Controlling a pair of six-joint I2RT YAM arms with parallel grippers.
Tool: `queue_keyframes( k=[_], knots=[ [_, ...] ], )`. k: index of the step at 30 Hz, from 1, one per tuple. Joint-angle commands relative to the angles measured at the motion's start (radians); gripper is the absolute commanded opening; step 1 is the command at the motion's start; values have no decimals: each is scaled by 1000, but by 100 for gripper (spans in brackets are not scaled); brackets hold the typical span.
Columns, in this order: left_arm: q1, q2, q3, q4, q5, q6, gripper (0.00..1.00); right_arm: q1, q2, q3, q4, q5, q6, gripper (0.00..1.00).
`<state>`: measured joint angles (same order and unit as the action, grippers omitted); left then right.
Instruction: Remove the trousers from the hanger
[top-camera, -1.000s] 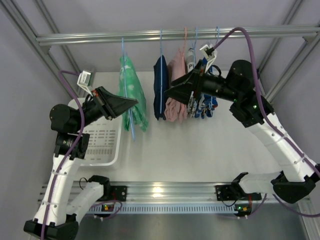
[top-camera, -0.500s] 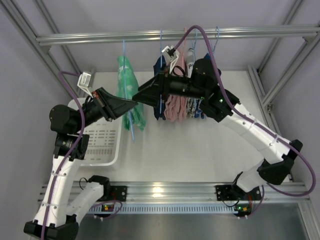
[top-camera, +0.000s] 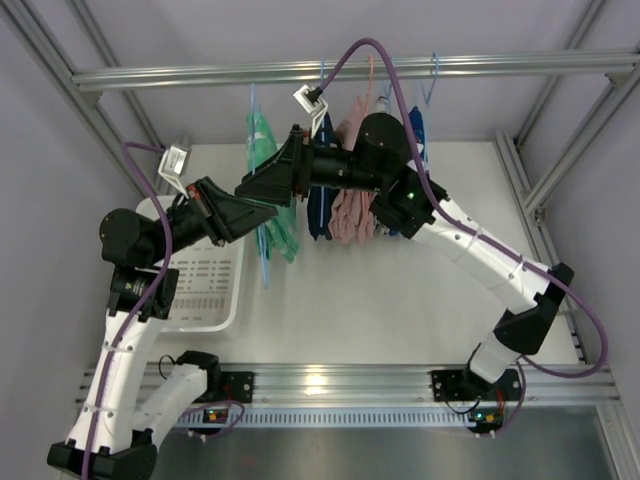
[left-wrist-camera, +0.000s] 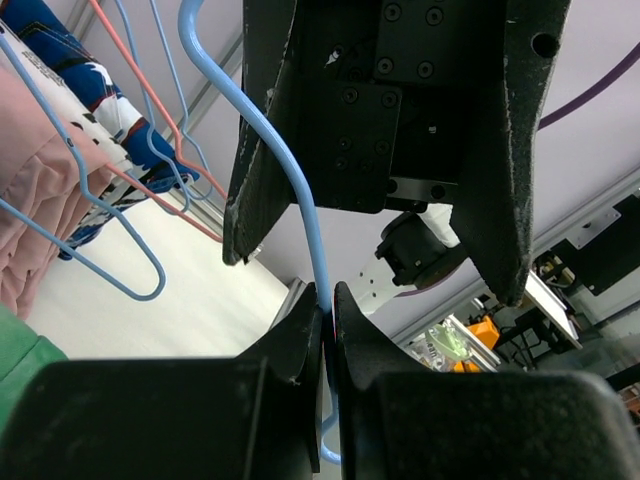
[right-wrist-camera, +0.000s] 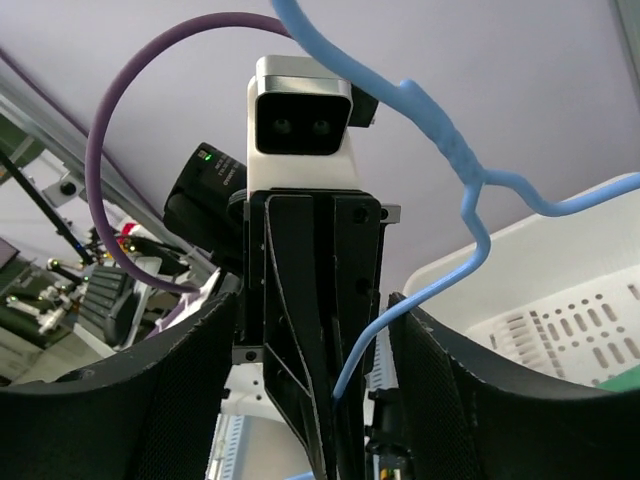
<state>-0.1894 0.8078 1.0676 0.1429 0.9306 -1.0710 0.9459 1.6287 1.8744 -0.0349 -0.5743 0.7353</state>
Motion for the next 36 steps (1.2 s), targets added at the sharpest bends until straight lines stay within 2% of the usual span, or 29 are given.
queue_keyframes(
  k=[1, 5, 6, 8, 9, 11, 12, 13, 14, 15, 17, 18, 19, 22, 26, 30, 34, 36],
  knots=[
    [-4, -18, 51, 150, -1, 121, 0, 27, 14, 29, 112, -29, 84, 61],
    [-5, -15, 52, 132, -18, 149, 0, 28, 23, 38, 118, -21, 105, 49],
    [-5, -15, 51, 124, -25, 157, 0, 28, 22, 40, 118, -19, 105, 42],
    [-4, -18, 46, 104, -32, 175, 0, 25, 19, 43, 118, -16, 110, 35],
    [-5, -19, 43, 100, -36, 180, 0, 25, 17, 45, 118, -15, 110, 25],
    [-5, -19, 42, 77, -41, 201, 0, 22, 8, 45, 113, -9, 110, 15],
    [-5, -18, 45, 66, -42, 210, 0, 18, 7, 46, 109, -1, 110, 5],
    [-5, -16, 51, 41, -49, 232, 2, 16, 0, 49, 105, 4, 108, 0],
    [-5, -16, 55, 23, -50, 246, 7, 10, -4, 52, 98, 7, 110, 0],
    [-5, -13, 64, -1, -55, 264, 22, -4, -9, 54, 95, 11, 110, 0],
    [-5, -10, 97, -60, -61, 325, 40, -22, -26, 61, 90, 10, 110, 0],
    [-5, -12, 112, -80, -58, 351, 60, -41, -35, 63, 87, 13, 110, 0],
    [-5, -15, 127, -106, -61, 377, 69, -50, -42, 66, 83, 13, 107, 0],
    [-5, -39, 183, -219, -110, 530, 87, -78, -75, 74, 72, 16, 98, 0],
    [-5, -104, 206, -311, -302, 687, 98, -102, -107, 72, 73, 13, 98, 0],
    [-5, -185, 154, -412, -390, 839, 99, -107, -125, 72, 75, 16, 102, 0],
    [-5, -269, -21, -451, -452, 1027, 99, -107, -132, 103, 50, 39, 104, 0],
    [-5, -314, -73, -442, -472, 1060, 99, -107, -129, 121, 43, 57, 107, 0]
  ],
)
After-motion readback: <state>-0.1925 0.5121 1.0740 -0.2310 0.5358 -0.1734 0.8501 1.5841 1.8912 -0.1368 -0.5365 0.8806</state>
